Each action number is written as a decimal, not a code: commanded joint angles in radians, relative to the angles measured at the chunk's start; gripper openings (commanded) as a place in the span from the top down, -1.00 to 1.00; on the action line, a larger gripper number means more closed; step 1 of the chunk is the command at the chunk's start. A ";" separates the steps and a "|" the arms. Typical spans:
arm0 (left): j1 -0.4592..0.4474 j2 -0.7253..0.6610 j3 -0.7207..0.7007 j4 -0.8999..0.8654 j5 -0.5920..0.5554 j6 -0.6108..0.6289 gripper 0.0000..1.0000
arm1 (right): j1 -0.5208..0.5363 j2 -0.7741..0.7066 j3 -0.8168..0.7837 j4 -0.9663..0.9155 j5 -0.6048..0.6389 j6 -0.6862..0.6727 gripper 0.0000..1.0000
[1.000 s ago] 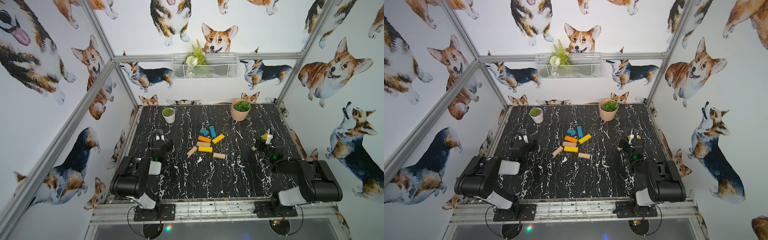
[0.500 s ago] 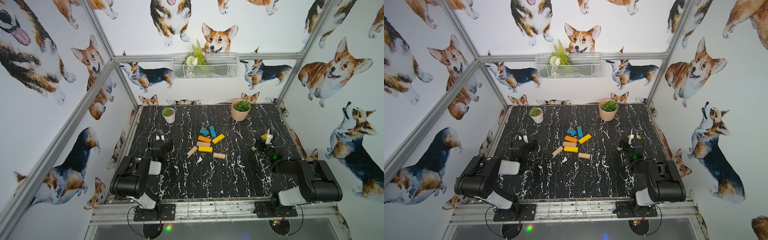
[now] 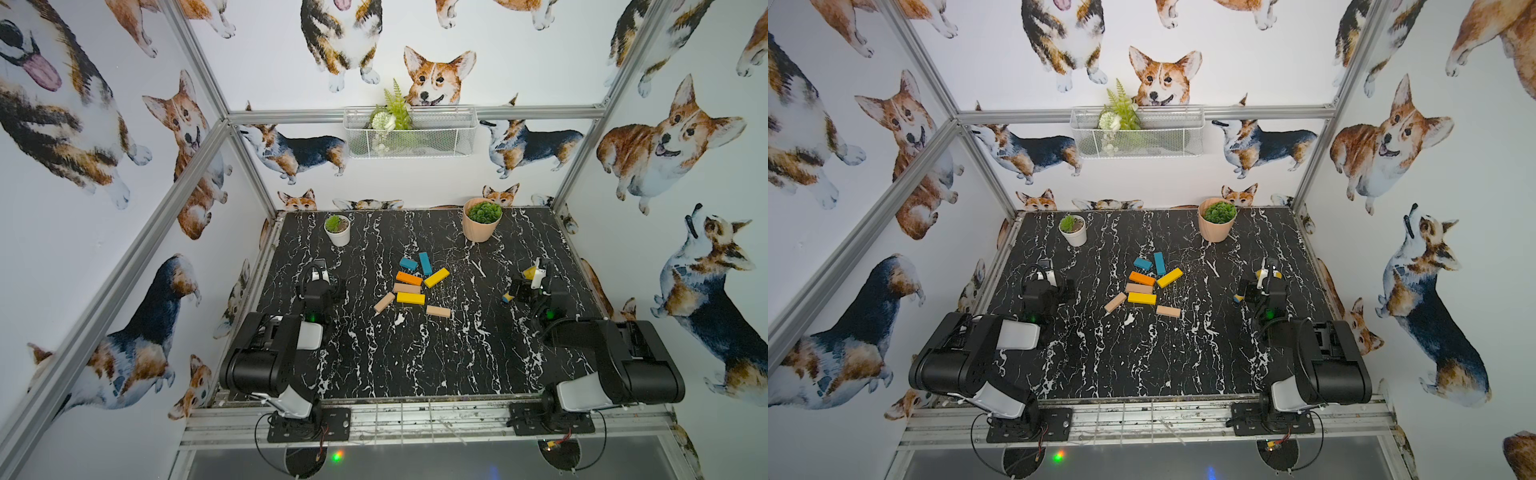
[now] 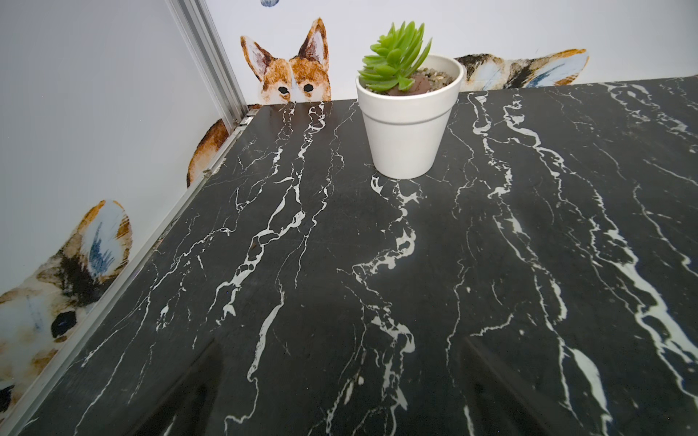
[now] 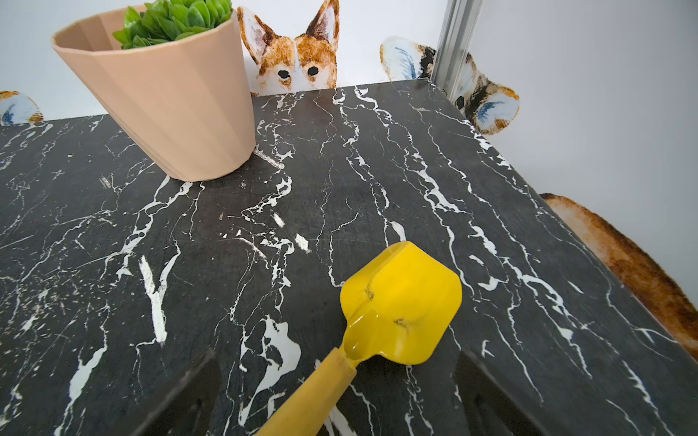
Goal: Assemble a giraffe with building blocks
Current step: Pick up the building block from the center of the board.
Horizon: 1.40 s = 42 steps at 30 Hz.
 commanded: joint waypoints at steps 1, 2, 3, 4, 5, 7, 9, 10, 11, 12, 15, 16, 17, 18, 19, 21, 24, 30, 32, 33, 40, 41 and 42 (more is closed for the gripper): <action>0.002 -0.006 0.000 0.024 0.007 -0.001 -1.00 | 0.002 -0.002 -0.003 0.027 -0.005 -0.005 -1.00; -0.001 -0.006 -0.005 0.034 0.003 0.000 -1.00 | 0.002 -0.005 -0.007 0.034 -0.004 0.000 -1.00; -0.006 -0.005 -0.008 0.043 -0.016 0.002 -1.00 | 0.004 -0.011 -0.016 0.045 -0.009 0.001 -1.00; -0.013 -0.005 -0.009 0.048 -0.041 0.005 -1.00 | 0.008 -0.019 -0.025 0.060 -0.018 -0.004 -1.00; -0.023 -0.010 -0.011 0.055 -0.064 0.010 -1.00 | 0.018 -0.045 -0.032 0.057 -0.016 -0.016 -1.00; -0.032 -0.041 -0.030 0.057 -0.074 0.012 -1.00 | 0.045 -0.124 -0.036 -0.006 0.034 -0.028 -1.00; -0.077 -0.087 -0.040 0.059 -0.137 0.066 -1.00 | 0.075 -0.233 0.016 -0.185 0.110 -0.023 -1.00; -0.134 -0.134 -0.028 0.015 -0.190 0.109 -1.00 | 0.080 -0.285 0.056 -0.289 0.113 -0.014 -1.00; -0.186 -0.180 -0.005 -0.044 -0.226 0.161 -1.00 | 0.083 -0.323 0.092 -0.373 0.100 -0.008 -1.00; -0.232 -0.223 0.028 -0.121 -0.249 0.194 -1.00 | 0.085 -0.375 0.126 -0.431 0.077 -0.002 -1.00; -0.293 -0.322 0.166 -0.419 -0.222 0.090 -1.00 | 0.085 -0.443 0.220 -0.559 0.017 0.055 -1.00; -0.293 -0.341 0.208 -0.521 -0.202 0.014 -1.00 | 0.085 -0.453 0.242 -0.581 0.013 0.086 -1.00; -0.295 -0.354 0.259 -0.611 -0.199 -0.081 -1.00 | 0.085 -0.462 0.263 -0.600 0.011 0.124 -1.00; -0.294 -0.362 0.300 -0.706 -0.196 -0.159 -1.00 | 0.085 -0.468 0.276 -0.618 0.025 0.184 -1.00; -0.293 -0.367 0.340 -0.783 -0.187 -0.218 -1.00 | 0.085 -0.472 0.281 -0.631 0.074 0.287 -1.00; -0.293 -0.367 0.392 -0.882 -0.174 -0.273 -1.00 | 0.082 -0.485 0.277 -0.707 0.206 0.520 -1.00; -0.286 -0.367 0.473 -1.075 -0.253 -0.439 -1.00 | 0.036 -0.504 0.246 -0.771 0.146 0.610 -1.00; -0.184 -0.334 0.513 -1.069 0.030 -0.564 -1.00 | 0.075 -0.501 0.246 -0.895 0.178 0.516 -1.00; -0.170 -0.285 0.551 -1.058 0.195 -0.558 -1.00 | 0.151 -0.483 0.260 -0.929 0.283 0.456 -1.00; -0.170 -0.254 0.568 -1.038 0.282 -0.543 -1.00 | 0.198 -0.468 0.264 -0.935 0.342 0.432 -1.00; -0.256 0.013 0.714 -0.974 0.482 -0.425 -0.88 | 0.376 -0.364 0.255 -0.859 0.514 0.435 -1.00; -0.270 0.052 0.759 -1.005 0.469 -0.394 -0.87 | 0.377 -0.341 0.259 -0.862 0.495 0.435 -1.00; -0.281 0.093 0.794 -1.031 0.456 -0.368 -0.86 | 0.377 -0.305 0.263 -0.865 0.470 0.437 -1.00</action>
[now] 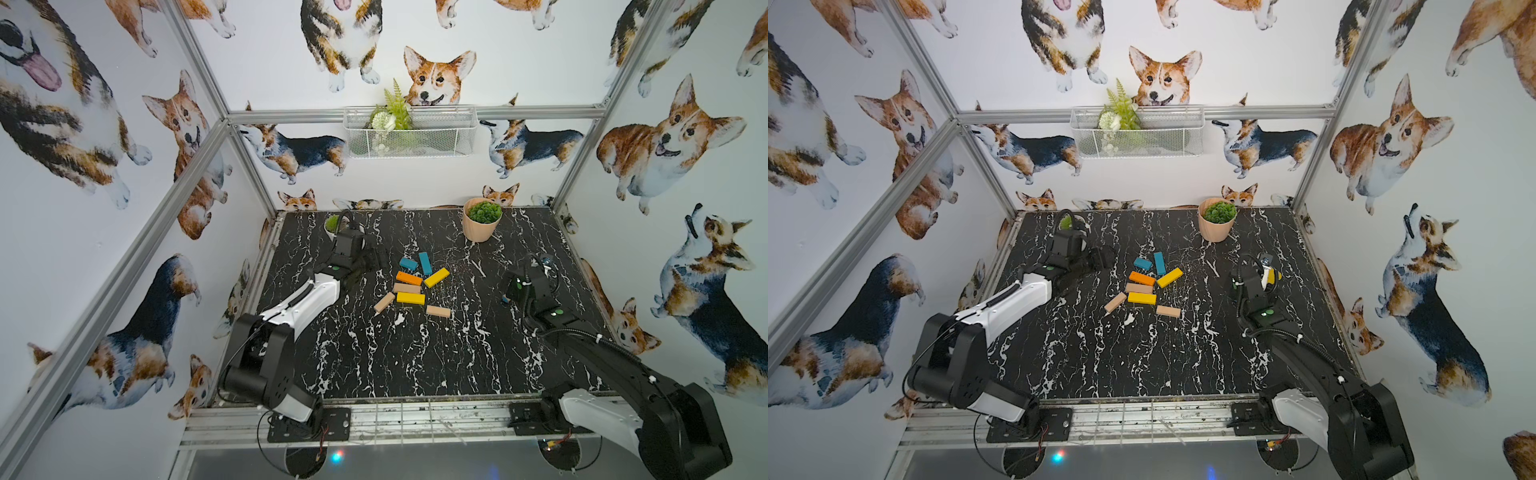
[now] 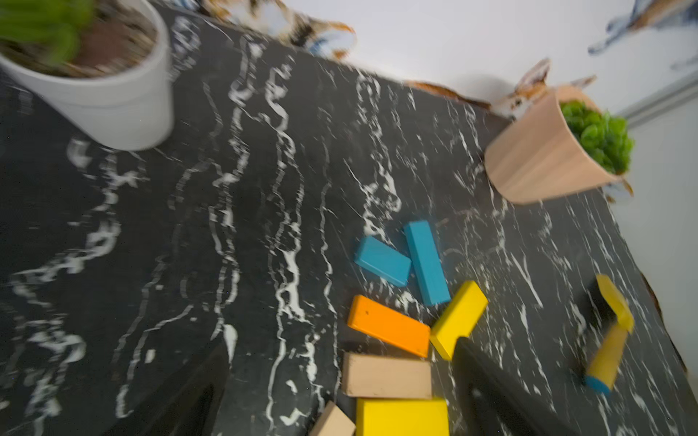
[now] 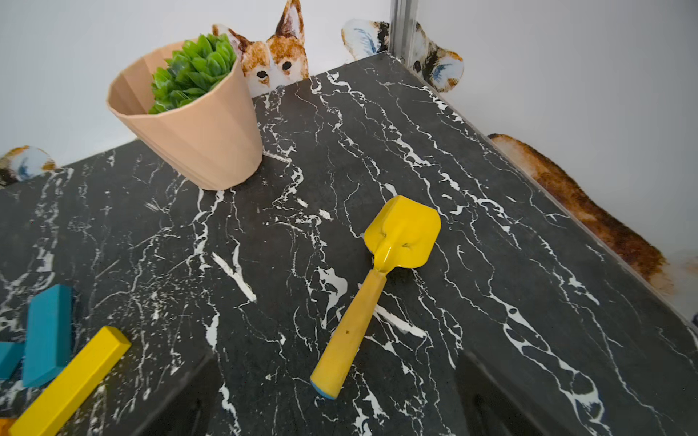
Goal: Assemble a giraffe with building blocks
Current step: Pick up the building block from the center of the board.
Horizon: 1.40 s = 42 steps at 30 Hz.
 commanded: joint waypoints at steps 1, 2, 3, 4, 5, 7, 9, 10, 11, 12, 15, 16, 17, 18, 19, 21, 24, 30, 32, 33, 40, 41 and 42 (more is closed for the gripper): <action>-0.042 0.136 0.145 -0.068 0.041 0.132 -0.85 | 0.010 0.092 0.009 0.025 -0.006 -0.002 -1.00; -0.048 0.170 0.187 -0.100 0.032 0.152 -0.81 | 0.011 0.114 0.007 0.029 -0.045 -0.002 -1.00; -0.055 0.207 0.233 -0.134 0.032 0.173 -0.77 | 0.012 0.139 -0.003 0.052 -0.100 -0.008 -1.00; -0.060 0.233 0.269 -0.161 0.028 0.187 -0.76 | 0.012 0.162 -0.024 0.095 -0.158 -0.013 -1.00; -0.064 0.265 0.304 -0.183 0.021 0.205 -0.76 | 0.012 0.182 -0.043 0.149 -0.202 -0.010 -1.00; -0.075 0.321 0.372 -0.224 0.012 0.242 -0.76 | 0.016 0.202 -0.036 0.192 -0.329 -0.037 -1.00; -0.084 0.366 0.427 -0.265 0.010 0.269 -0.76 | 0.020 0.202 -0.032 0.209 -0.356 -0.037 -1.00; -0.093 0.396 0.465 -0.295 0.006 0.286 -0.75 | 0.020 0.200 -0.039 0.226 -0.359 -0.034 -1.00; -0.102 0.423 0.493 -0.319 0.003 0.306 -0.73 | 0.020 0.197 -0.047 0.236 -0.362 -0.031 -1.00; -0.108 0.438 0.510 -0.332 -0.001 0.318 -0.73 | 0.020 0.200 -0.054 0.250 -0.360 -0.032 -1.00; -0.139 0.493 0.551 -0.382 -0.041 0.365 -0.73 | 0.020 0.197 -0.056 0.256 -0.355 -0.029 -1.00; -0.145 0.504 0.556 -0.390 -0.056 0.372 -0.73 | 0.020 0.193 -0.056 0.255 -0.353 -0.029 -1.00; -0.152 0.525 0.559 -0.401 -0.074 0.379 -0.73 | 0.020 0.188 -0.057 0.256 -0.350 -0.029 -1.00; -0.152 0.538 0.562 -0.406 -0.074 0.379 -0.73 | 0.021 0.183 -0.060 0.256 -0.348 -0.029 -1.00; -0.155 0.548 0.564 -0.412 -0.079 0.382 -0.73 | 0.020 0.178 -0.063 0.258 -0.347 -0.028 -1.00; -0.155 0.561 0.570 -0.416 -0.096 0.387 -0.75 | 0.020 0.173 -0.069 0.263 -0.349 -0.028 -1.00; -0.156 0.579 0.592 -0.425 -0.111 0.389 -0.84 | 0.020 0.182 -0.069 0.275 -0.371 -0.033 -1.00; -0.157 0.609 0.615 -0.413 -0.125 0.398 -1.00 | 0.021 0.215 -0.048 0.265 -0.402 -0.040 -1.00; -0.158 0.624 0.631 -0.422 -0.119 0.399 -1.00 | 0.020 0.214 -0.050 0.265 -0.390 -0.041 -1.00; -0.157 0.630 0.638 -0.427 -0.116 0.399 -1.00 | 0.020 0.212 -0.051 0.265 -0.386 -0.041 -1.00; -0.158 0.678 0.679 -0.441 -0.108 0.393 -1.00 | 0.021 0.218 -0.050 0.267 -0.377 -0.043 -1.00; -0.160 0.684 0.688 -0.446 -0.108 0.392 -1.00 | 0.020 0.219 -0.049 0.267 -0.377 -0.043 -1.00; -0.161 0.695 0.700 -0.455 -0.109 0.392 -1.00 | 0.020 0.220 -0.048 0.266 -0.375 -0.045 -1.00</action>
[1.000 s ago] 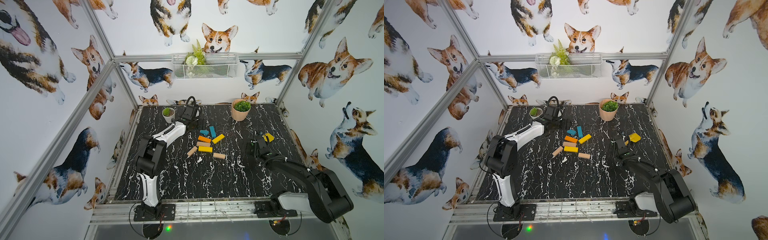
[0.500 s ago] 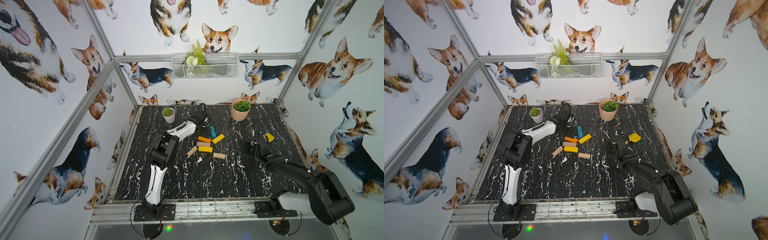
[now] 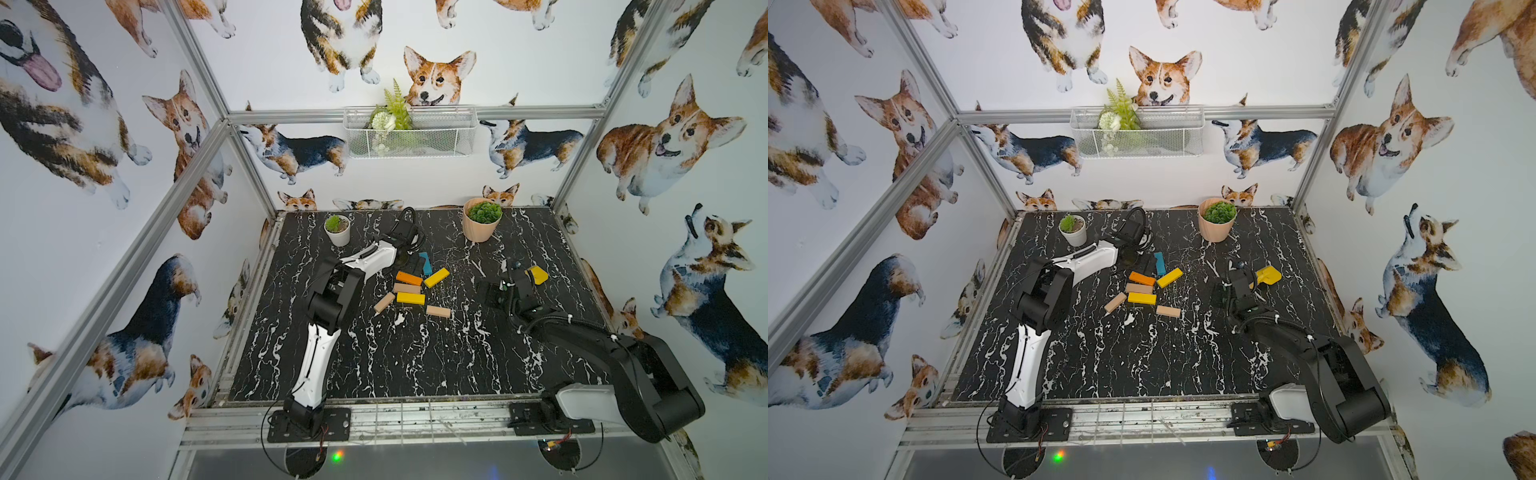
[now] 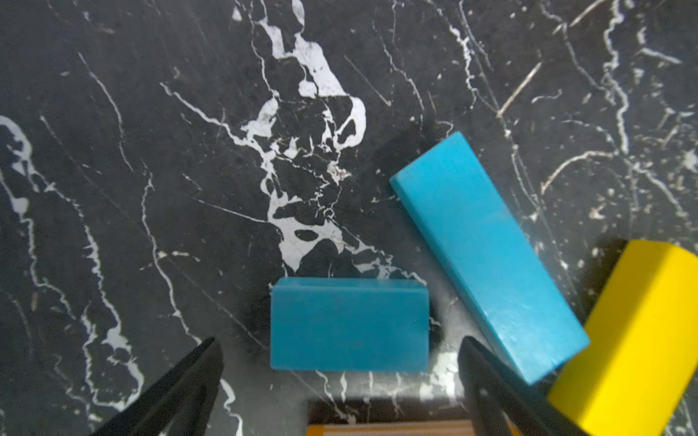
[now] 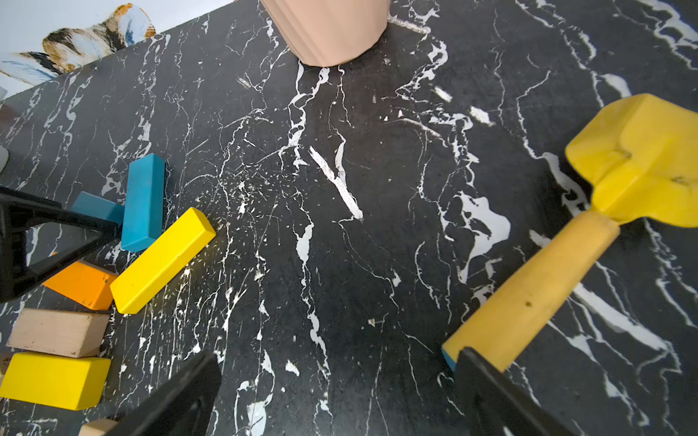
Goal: Assemble a giraffe with building blocks
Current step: Pick up the building block from the center of the board, then place the building block at the center of the board.
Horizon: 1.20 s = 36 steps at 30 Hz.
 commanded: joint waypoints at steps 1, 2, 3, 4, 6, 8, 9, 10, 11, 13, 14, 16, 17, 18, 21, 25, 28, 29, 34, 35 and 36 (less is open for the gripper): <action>-0.005 0.030 0.037 -0.044 0.001 0.016 -1.00 | 0.001 0.003 0.009 0.029 0.017 -0.015 -1.00; -0.006 0.034 0.039 -0.048 -0.002 0.016 -0.99 | 0.002 0.003 0.009 0.029 0.018 -0.016 -1.00; -0.007 0.034 0.036 -0.047 -0.006 0.014 -0.98 | 0.002 0.001 0.007 0.029 0.020 -0.016 -1.00; -0.007 0.034 0.032 -0.044 -0.008 0.014 -0.97 | 0.001 0.001 0.007 0.029 0.020 -0.016 -1.00; -0.008 0.035 0.023 -0.041 -0.017 0.012 -0.90 | 0.001 0.003 0.007 0.029 0.021 -0.016 -1.00; -0.009 0.039 0.024 -0.041 -0.030 0.010 -0.85 | 0.001 0.006 0.009 0.029 0.019 -0.016 -1.00; -0.009 0.042 0.025 -0.042 -0.036 0.009 -0.82 | 0.001 0.007 0.011 0.029 0.017 -0.015 -1.00; -0.009 0.044 0.026 -0.044 -0.040 0.009 -0.81 | 0.001 0.010 0.012 0.027 0.017 -0.014 -1.00; -0.009 0.043 0.024 -0.044 -0.041 0.009 -0.77 | 0.001 0.011 0.013 0.027 0.016 -0.014 -1.00; -0.008 0.043 0.024 -0.046 -0.043 0.007 -0.68 | 0.001 0.010 0.015 0.026 0.020 -0.014 -1.00; -0.009 0.044 0.025 -0.049 -0.045 0.006 -0.60 | 0.001 0.010 0.014 0.024 0.020 -0.014 -1.00; -0.009 0.039 0.024 -0.051 -0.053 0.002 -0.43 | 0.001 0.007 0.014 0.023 0.022 -0.016 -1.00; -0.009 0.037 0.023 -0.053 -0.065 -0.003 -0.32 | 0.002 0.006 0.014 0.023 0.025 -0.015 -1.00; -0.007 0.029 0.019 -0.051 -0.078 -0.011 -0.26 | 0.001 0.006 0.014 0.022 0.023 -0.016 -1.00; -0.002 0.022 0.024 -0.060 -0.127 -0.050 -0.16 | 0.001 0.006 0.013 0.020 0.026 -0.014 -1.00; 0.012 0.011 0.045 -0.073 -0.199 -0.143 -0.05 | 0.001 0.006 0.015 0.017 0.031 -0.013 -1.00; 0.033 0.003 0.066 -0.077 -0.248 -0.242 -0.01 | 0.001 0.003 0.014 0.014 0.036 -0.010 -1.00; 0.043 0.003 0.080 -0.085 -0.252 -0.281 0.02 | 0.001 0.003 0.014 0.013 0.036 -0.010 -1.00; 0.122 0.066 0.181 -0.131 -0.153 -0.500 0.07 | 0.001 0.009 0.016 0.011 0.036 -0.005 -1.00; 0.131 0.080 0.198 -0.131 -0.132 -0.531 0.07 | 0.001 0.012 0.018 0.011 0.037 -0.005 -1.00; 0.140 0.093 0.212 -0.126 -0.115 -0.556 0.07 | 0.001 0.015 0.019 0.010 0.035 -0.005 -1.00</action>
